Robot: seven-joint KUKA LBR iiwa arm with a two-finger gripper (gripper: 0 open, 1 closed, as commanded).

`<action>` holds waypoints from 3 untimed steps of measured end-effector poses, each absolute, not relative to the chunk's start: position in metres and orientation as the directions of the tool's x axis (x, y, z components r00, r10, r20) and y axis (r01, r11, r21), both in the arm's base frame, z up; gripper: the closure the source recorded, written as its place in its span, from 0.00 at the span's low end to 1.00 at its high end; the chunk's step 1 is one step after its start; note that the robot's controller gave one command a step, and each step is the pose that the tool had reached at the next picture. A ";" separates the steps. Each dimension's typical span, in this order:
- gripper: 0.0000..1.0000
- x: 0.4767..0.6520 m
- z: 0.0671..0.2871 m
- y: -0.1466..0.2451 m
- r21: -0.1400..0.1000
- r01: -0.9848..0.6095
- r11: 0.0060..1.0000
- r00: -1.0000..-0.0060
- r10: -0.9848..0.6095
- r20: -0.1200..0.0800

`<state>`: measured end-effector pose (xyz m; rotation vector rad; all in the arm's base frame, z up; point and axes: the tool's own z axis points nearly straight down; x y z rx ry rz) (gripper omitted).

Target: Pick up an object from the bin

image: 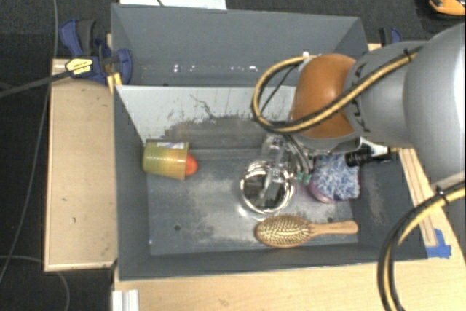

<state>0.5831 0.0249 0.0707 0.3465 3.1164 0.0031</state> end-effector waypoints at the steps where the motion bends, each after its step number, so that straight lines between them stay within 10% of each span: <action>1: 0.00 0.588 0.072 0.018 -0.001 -0.196 0.981 -0.980 -0.196 -0.016; 2: 1.00 0.585 0.072 0.025 0.004 0.212 0.977 -0.977 0.212 -0.010; 3: 1.00 0.585 0.072 0.025 0.004 0.212 0.977 -0.977 0.212 -0.010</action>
Offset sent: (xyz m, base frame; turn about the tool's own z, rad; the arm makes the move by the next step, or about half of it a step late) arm 0.0001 -0.0003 0.0000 -0.0075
